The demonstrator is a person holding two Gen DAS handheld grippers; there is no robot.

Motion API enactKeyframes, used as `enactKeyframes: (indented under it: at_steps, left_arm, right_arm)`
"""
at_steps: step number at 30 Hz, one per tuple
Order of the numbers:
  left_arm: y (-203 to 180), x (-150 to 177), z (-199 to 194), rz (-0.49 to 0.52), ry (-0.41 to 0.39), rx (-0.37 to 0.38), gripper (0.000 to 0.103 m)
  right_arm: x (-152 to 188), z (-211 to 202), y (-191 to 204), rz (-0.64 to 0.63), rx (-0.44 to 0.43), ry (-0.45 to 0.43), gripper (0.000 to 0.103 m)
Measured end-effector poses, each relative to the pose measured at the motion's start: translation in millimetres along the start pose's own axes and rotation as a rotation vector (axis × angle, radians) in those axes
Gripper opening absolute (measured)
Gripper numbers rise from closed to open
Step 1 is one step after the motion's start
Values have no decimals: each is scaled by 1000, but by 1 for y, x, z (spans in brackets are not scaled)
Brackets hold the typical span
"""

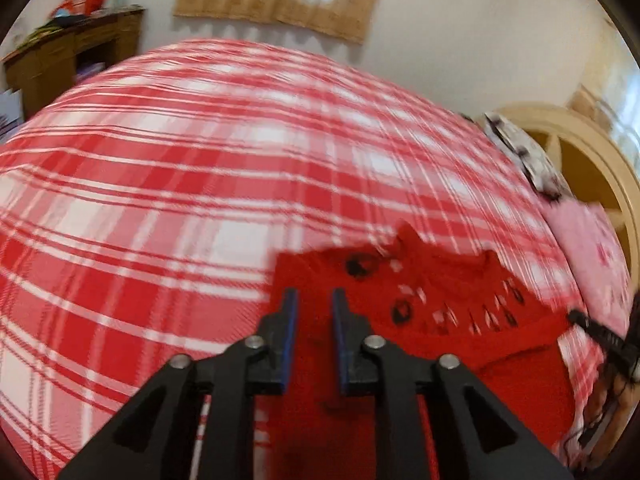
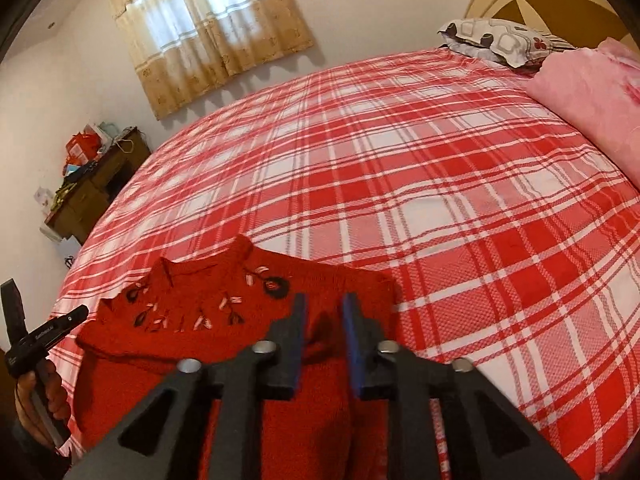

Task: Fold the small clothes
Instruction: 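Lift the hem with both grippers and carry it over the collar, then lower the hem onto the collar and open both grippers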

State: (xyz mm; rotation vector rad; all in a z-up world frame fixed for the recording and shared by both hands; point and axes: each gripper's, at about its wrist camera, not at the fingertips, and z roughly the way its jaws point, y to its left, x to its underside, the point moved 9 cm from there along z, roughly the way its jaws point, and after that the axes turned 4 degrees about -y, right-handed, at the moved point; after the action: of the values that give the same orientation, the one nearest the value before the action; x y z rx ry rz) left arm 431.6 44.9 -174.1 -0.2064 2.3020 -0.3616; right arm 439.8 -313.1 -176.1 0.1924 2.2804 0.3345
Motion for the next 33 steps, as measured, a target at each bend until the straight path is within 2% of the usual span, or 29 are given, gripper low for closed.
enactKeyframes:
  at_steps: [1,3,6,7,9,11,13,15,17,20,22,25,26,30,33]
  left_arm:
    - [6,-2,-4,-16,-8,-1,32]
    - [14,-3,-14,-12,-22,-12,50]
    - [13,15,-32,77,-9,-34,58]
    - [10,23,-34,115,0,-35,61]
    - [2,38,-37,205,12,-67,73]
    - [-7,49,-29,292,37,-110,73]
    - [-12,45,-19,333,33,-147,73]
    - [-9,29,-12,336,-8,-210,75]
    - [5,9,-9,267,-34,-267,73]
    - [25,-10,-13,161,-51,-266,73]
    - [28,-7,-18,168,-52,-251,73]
    - [35,12,-28,200,-39,-283,74]
    - [37,22,-30,195,-20,-272,74]
    - [37,58,-49,158,17,-186,74]
    - [25,74,-68,169,-4,-137,74]
  right_arm:
    - [4,-4,6,-15,-13,4,49]
    - [18,-9,21,-57,-42,50,50]
    - [58,-6,62,-190,-120,200,50]
    - [72,0,73,-261,-106,256,50]
    - [88,14,89,-378,-53,302,50]
    - [81,28,101,-421,-25,281,50]
    - [56,40,103,-383,3,227,50]
    - [30,41,100,-318,14,157,50]
    - [11,36,95,-271,10,104,51]
    - [16,25,91,-279,11,95,51]
    - [28,17,84,-303,19,104,51]
    - [45,6,67,-288,22,124,51]
    - [51,2,63,-277,15,129,51]
    - [70,-28,37,-220,0,126,51]
    - [81,-54,15,-155,-2,100,51]
